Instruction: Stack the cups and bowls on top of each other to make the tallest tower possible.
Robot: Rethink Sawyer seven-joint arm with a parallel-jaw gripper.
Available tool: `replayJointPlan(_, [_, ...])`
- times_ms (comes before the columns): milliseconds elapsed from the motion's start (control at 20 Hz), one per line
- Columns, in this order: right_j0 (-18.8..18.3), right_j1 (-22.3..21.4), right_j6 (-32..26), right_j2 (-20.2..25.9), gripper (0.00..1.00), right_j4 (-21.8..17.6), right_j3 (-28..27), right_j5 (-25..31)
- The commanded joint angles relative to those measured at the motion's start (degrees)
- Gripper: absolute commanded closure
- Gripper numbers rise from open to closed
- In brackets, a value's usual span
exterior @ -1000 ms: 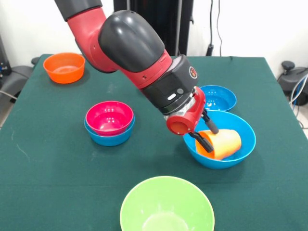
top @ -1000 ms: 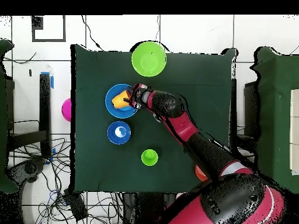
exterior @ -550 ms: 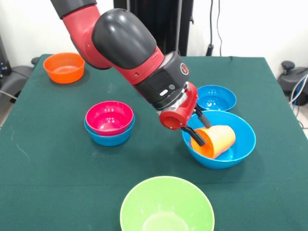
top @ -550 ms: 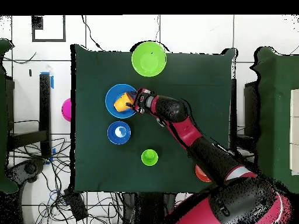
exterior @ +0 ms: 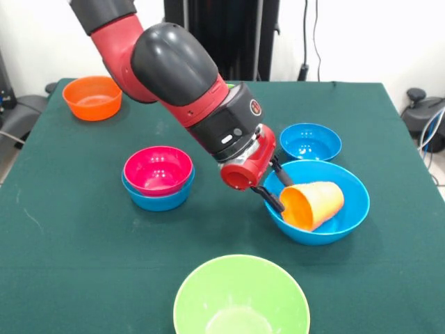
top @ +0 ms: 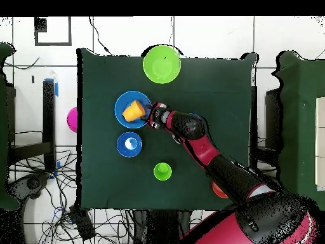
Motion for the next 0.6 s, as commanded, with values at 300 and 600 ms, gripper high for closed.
replayJointPlan(300, [1.5, 6.9, 2.0, 2.3, 0.0, -2.0, -2.3, -8.1])
replayJointPlan(600, [1.6, 7.4, 3.4, 5.2, 0.0, -1.4, -1.2, -9.3])
